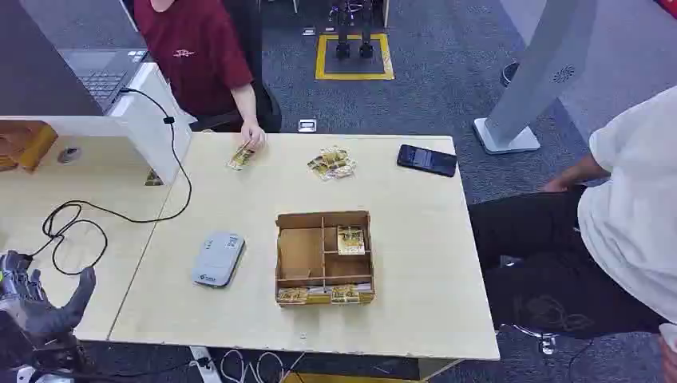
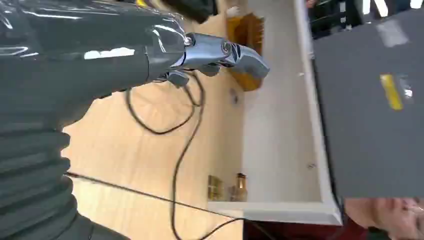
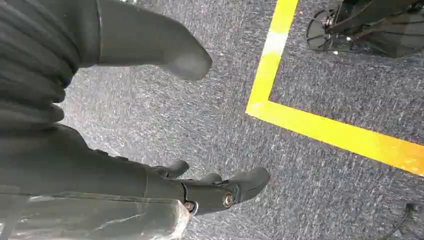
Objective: Pass the card to the sensor for recognition and then transmit it.
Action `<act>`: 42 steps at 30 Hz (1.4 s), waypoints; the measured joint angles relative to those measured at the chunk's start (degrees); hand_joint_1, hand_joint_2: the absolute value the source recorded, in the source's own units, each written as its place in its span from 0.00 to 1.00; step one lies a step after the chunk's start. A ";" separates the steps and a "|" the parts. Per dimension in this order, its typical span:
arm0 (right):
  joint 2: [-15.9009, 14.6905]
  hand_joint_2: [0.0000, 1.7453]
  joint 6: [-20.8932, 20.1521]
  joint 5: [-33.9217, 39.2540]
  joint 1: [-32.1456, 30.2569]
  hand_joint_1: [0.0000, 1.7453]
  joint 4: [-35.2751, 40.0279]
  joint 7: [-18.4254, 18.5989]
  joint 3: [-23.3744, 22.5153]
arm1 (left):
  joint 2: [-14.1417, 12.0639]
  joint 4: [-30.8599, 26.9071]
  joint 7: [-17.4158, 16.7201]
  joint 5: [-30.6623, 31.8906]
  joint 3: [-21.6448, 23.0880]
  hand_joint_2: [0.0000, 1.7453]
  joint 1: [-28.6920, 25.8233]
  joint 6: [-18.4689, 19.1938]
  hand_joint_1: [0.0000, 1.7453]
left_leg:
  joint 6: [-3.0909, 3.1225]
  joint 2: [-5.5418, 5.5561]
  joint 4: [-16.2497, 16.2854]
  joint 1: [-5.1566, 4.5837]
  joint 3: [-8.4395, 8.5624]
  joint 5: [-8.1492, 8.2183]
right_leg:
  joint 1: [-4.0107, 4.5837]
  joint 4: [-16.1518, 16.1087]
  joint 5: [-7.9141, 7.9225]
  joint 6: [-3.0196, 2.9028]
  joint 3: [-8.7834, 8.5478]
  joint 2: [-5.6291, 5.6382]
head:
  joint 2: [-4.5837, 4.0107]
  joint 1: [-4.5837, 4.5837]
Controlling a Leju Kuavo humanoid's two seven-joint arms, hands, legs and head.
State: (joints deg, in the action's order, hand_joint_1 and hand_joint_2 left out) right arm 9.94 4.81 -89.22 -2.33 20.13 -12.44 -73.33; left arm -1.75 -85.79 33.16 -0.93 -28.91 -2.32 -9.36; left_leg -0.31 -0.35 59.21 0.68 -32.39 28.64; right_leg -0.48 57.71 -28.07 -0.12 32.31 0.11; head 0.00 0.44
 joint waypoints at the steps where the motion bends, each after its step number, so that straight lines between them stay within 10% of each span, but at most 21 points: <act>1: 0.00 1.00 0.00 -0.02 0.02 0.00 -0.09 -0.02 0.02 | -0.15 -0.96 0.42 1.60 1.25 1.00 -0.25 -0.48 0.00 | 0.00 0.02 0.00 0.00 0.00 0.00 | 0.00 0.00 0.00 0.00 -0.01 -0.02 | 0.00 0.02; 7: -0.04 1.00 0.20 -0.07 0.30 0.00 -0.81 -0.05 0.30 | -1.92 -4.89 1.97 11.85 8.60 1.00 -1.60 -4.34 0.00 | 0.00 0.01 0.00 0.00 0.00 0.00 | 0.00 0.00 0.00 0.00 -0.01 -0.02 | 0.00 0.02; 12: -1.05 1.00 1.84 -0.44 0.93 0.00 -2.76 -0.04 2.06 | -6.44 -7.14 0.53 40.15 18.76 1.00 -2.35 -20.55 0.00 | 0.00 0.03 0.00 -0.01 -0.01 0.00 | 0.00 0.00 0.00 0.00 -0.03 -0.07 | 0.00 -0.04; 18: -2.05 1.00 2.16 -0.46 1.25 0.00 -4.41 -0.17 3.82 | -11.03 -6.84 -4.52 50.69 23.81 1.00 -2.02 -27.91 0.00 | 0.00 0.02 0.01 0.01 0.01 -0.01 | -0.01 0.00 0.01 -0.01 -0.01 -0.03 | 0.00 -0.02; 42: -3.54 1.00 3.82 -0.46 2.30 0.00 -7.23 -0.59 9.27 | -13.99 9.68 -14.47 59.29 35.16 1.00 13.78 -29.05 0.00 | -0.11 0.01 0.02 0.02 0.01 -0.12 | -0.01 0.02 0.14 -0.09 0.02 -0.02 | 0.00 0.02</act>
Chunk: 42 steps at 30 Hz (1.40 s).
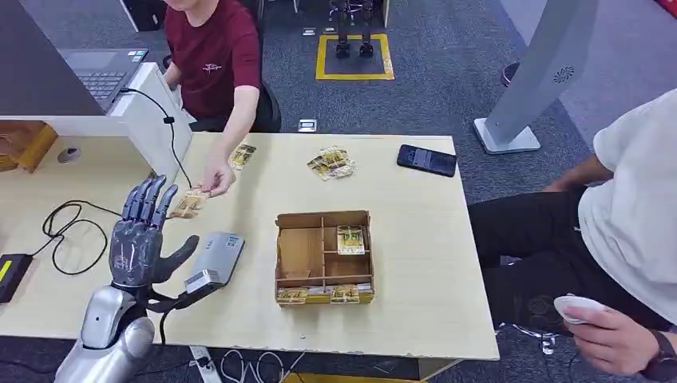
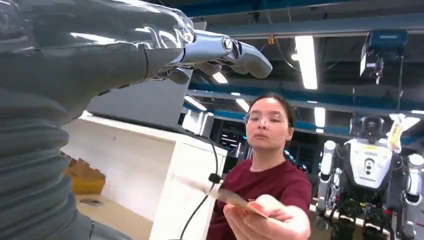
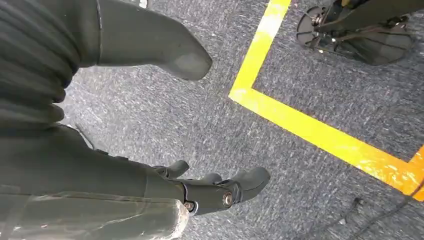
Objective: Pass the card to the sensor for recognition and then transmit it.
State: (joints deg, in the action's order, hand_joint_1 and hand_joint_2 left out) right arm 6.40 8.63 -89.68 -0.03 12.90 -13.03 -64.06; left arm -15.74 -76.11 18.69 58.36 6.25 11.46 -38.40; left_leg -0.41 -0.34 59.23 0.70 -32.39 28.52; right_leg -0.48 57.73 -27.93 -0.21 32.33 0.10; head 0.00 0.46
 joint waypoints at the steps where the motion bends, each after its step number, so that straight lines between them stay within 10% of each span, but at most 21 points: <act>1: 0.00 1.00 0.00 0.00 -0.02 0.00 -0.07 0.11 0.13 | 0.04 0.27 -0.07 -0.04 0.09 1.00 0.08 0.00 0.00 | 0.00 0.00 0.00 0.00 0.00 0.00 | 0.00 0.00 0.00 0.00 0.00 0.00 | 0.00 0.00; 7: 0.00 1.00 0.13 0.00 -0.07 0.00 -0.35 0.59 1.03 | 0.44 1.71 -0.11 -0.52 0.37 1.00 0.50 0.00 0.00 | 0.00 0.00 0.00 0.00 -0.01 0.00 | 0.00 0.00 0.00 0.00 0.00 0.00 | 0.00 0.00; 8: 0.00 1.00 0.20 0.00 -0.07 0.00 -0.39 0.57 1.14 | 0.50 1.82 -0.07 -0.63 0.37 1.00 0.50 0.00 1.00 | 0.00 0.01 0.00 0.00 -0.01 -0.01 | 0.00 0.00 0.00 0.00 0.00 0.00 | 0.00 0.00; 35: 0.00 1.00 1.33 0.00 -0.07 0.00 -0.48 -0.61 1.60 | 1.05 2.43 4.35 -9.57 0.94 1.00 0.49 0.70 1.00 | 0.00 0.00 0.00 0.00 -0.02 0.00 | 0.00 0.01 0.00 0.00 0.00 -0.01 | 0.00 0.00; 42: 0.00 1.00 1.33 0.04 -0.10 0.00 -0.48 -0.61 1.60 | 1.79 2.41 4.96 -17.71 0.96 1.00 0.56 7.24 1.00 | 0.00 0.01 0.00 0.00 -0.01 0.00 | 0.00 0.01 0.00 0.00 0.00 -0.01 | 0.00 -0.02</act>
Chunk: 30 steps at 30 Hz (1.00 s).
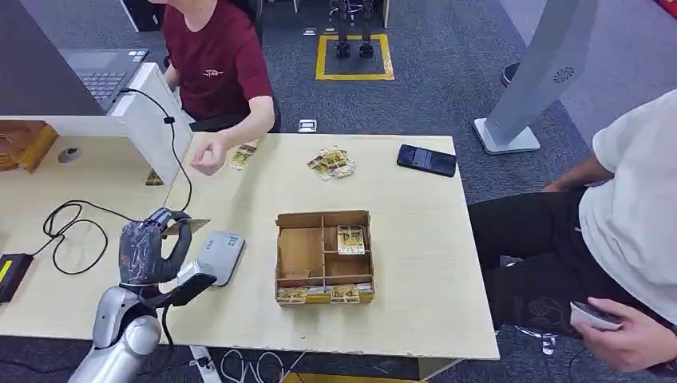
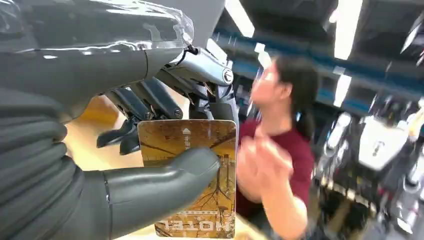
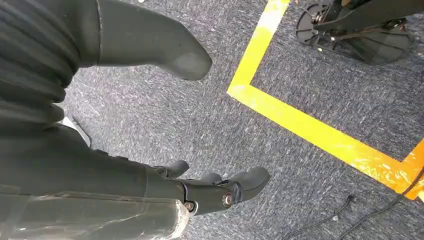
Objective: Pass the card to the sensor for recognition and then transmit it.
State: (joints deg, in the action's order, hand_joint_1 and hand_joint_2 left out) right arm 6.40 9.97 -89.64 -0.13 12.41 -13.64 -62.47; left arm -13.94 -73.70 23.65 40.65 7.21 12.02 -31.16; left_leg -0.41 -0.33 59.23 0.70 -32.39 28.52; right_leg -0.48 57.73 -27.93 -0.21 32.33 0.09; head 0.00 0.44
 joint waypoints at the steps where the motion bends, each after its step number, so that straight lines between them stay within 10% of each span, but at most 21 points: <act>1: 0.02 1.00 0.00 0.04 -0.01 0.00 0.00 0.00 0.00 | 0.26 0.00 -0.99 -2.06 0.00 1.00 0.10 2.89 1.00 | 0.00 0.00 0.00 -0.01 0.00 0.00 | 0.00 0.00 0.00 0.00 0.00 0.00 | 0.00 0.02; 11: 0.57 1.00 0.09 0.42 -0.37 0.00 0.24 0.52 -0.63 | 3.13 0.02 -10.88 -17.96 -0.20 1.00 1.03 22.35 1.00 | 0.00 0.00 0.00 0.00 -0.01 0.00 | 0.00 0.00 0.00 0.00 0.00 0.00 | 0.00 0.02; 30: 1.09 1.00 0.70 -0.04 -0.45 0.00 0.68 0.83 -1.75 | 3.96 5.49 -18.42 -14.16 -1.29 1.00 3.92 19.25 1.00 | -0.01 0.00 0.00 0.00 -0.01 -0.01 | 0.00 0.01 0.00 0.00 0.00 0.00 | 0.00 0.02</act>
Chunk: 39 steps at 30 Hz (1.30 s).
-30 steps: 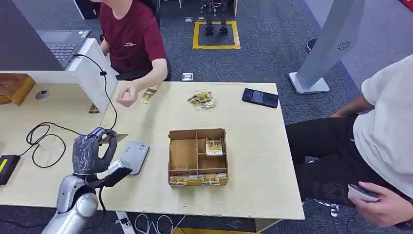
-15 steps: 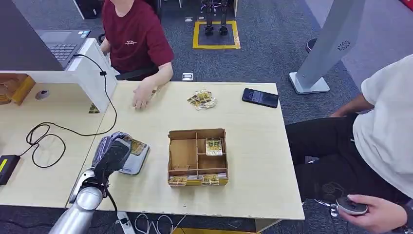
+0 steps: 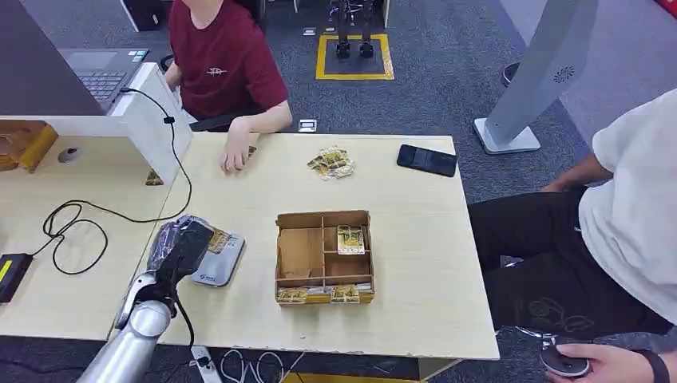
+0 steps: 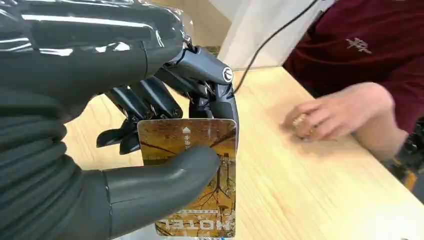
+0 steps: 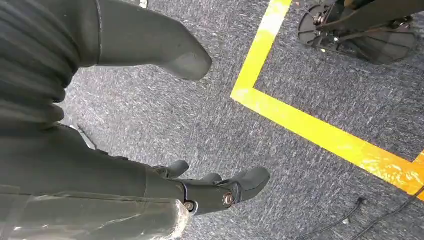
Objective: Pass the card to the sensor for recognition and then transmit it.
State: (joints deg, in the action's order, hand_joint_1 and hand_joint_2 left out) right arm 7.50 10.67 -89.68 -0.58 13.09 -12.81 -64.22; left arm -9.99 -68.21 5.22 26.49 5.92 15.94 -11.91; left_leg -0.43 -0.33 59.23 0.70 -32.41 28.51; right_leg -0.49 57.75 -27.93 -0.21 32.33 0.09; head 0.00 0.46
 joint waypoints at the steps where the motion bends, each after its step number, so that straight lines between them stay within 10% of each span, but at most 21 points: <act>1: 0.00 1.00 0.07 0.00 -0.01 0.00 0.00 0.22 0.00 | 0.00 0.81 -0.20 0.33 -0.24 1.00 0.27 -0.55 1.00 | 0.00 0.00 0.00 0.00 0.00 0.00 | 0.00 0.00 0.00 0.00 0.00 0.00 | 0.00 0.00; 39: 1.36 1.00 0.13 0.00 -0.18 0.00 1.33 -0.04 -0.44 | 1.95 11.73 -0.52 8.06 -2.69 1.00 0.78 -1.59 1.00 | 0.00 0.02 0.00 -0.01 0.03 -0.01 | 0.00 0.02 0.00 0.00 -0.03 -0.02 | 0.00 0.00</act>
State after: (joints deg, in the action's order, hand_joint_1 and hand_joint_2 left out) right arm 8.85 10.80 -89.68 -0.76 14.43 -12.85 -64.65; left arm -8.04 -56.48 4.70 34.56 3.23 16.72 -13.51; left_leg -0.43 -0.31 59.23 0.69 -32.38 28.50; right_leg -0.49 57.77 -27.93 -0.22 32.30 0.07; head 0.00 0.46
